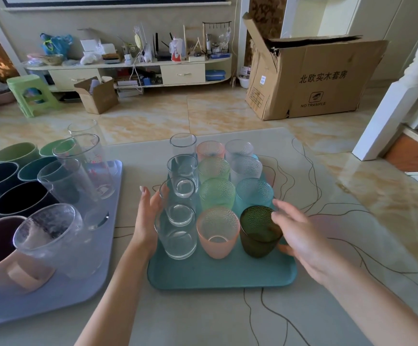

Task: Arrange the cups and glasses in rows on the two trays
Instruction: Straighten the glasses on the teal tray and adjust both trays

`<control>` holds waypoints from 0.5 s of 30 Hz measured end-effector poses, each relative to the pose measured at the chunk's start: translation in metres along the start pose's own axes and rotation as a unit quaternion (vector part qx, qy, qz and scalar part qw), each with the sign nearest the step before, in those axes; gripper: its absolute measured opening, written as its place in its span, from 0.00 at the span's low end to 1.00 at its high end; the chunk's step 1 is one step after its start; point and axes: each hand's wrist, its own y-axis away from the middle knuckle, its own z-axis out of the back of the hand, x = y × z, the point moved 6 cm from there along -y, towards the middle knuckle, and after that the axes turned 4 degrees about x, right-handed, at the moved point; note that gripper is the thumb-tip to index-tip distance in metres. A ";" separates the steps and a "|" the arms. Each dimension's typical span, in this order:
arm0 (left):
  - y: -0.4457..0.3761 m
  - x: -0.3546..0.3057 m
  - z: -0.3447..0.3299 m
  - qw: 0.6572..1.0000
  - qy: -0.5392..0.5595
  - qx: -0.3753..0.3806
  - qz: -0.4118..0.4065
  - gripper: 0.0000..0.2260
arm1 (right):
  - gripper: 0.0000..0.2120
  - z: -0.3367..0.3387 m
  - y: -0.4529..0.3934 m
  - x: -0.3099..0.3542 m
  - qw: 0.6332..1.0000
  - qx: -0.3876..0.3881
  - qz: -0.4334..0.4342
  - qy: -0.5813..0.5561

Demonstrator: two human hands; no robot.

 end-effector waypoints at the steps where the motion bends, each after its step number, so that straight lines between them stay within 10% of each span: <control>1: 0.001 -0.001 -0.001 1.000 0.001 -0.002 0.001 0.33 | 0.21 -0.001 0.002 0.000 1.000 -0.001 0.005 0.022; 15: -0.013 -0.003 0.006 0.999 0.015 0.024 0.023 0.38 | 0.18 0.029 -0.024 0.051 0.995 -0.078 0.045 0.045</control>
